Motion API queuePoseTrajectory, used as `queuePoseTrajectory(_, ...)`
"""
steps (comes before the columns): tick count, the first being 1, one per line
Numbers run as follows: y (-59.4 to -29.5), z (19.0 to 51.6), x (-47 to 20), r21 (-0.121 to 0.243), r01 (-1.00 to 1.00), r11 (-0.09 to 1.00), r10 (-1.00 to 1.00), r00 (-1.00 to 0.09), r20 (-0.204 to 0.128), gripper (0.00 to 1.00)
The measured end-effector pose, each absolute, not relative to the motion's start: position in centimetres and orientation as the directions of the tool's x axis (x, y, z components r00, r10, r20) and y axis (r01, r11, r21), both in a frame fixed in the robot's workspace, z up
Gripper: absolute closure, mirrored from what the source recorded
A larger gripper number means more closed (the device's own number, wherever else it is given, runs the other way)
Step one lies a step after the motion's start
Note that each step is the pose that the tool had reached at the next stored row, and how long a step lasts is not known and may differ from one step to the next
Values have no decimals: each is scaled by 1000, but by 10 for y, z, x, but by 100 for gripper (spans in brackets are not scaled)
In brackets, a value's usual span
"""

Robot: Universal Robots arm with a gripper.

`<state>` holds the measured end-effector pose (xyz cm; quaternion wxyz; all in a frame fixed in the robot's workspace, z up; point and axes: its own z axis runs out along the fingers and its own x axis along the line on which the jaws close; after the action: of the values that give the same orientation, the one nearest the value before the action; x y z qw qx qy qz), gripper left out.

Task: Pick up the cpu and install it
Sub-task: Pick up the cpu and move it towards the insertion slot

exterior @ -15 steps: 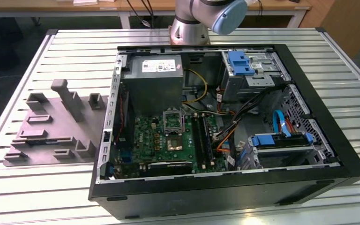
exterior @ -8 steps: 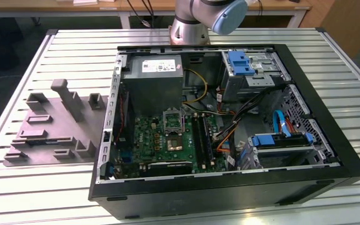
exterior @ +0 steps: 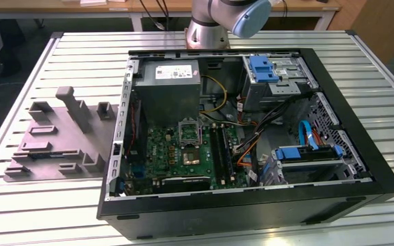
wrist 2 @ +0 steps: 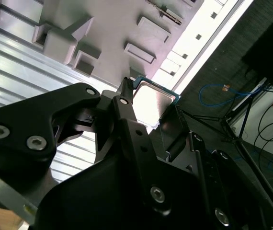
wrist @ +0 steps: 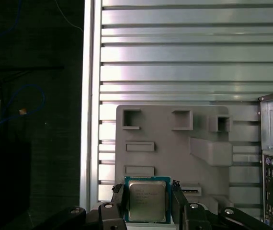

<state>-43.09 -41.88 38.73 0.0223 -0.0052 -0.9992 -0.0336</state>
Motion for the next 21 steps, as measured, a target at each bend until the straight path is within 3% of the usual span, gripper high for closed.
queuePoseTrajectory(21,-419,387,-420,67,12,998,9,-999,45,53)
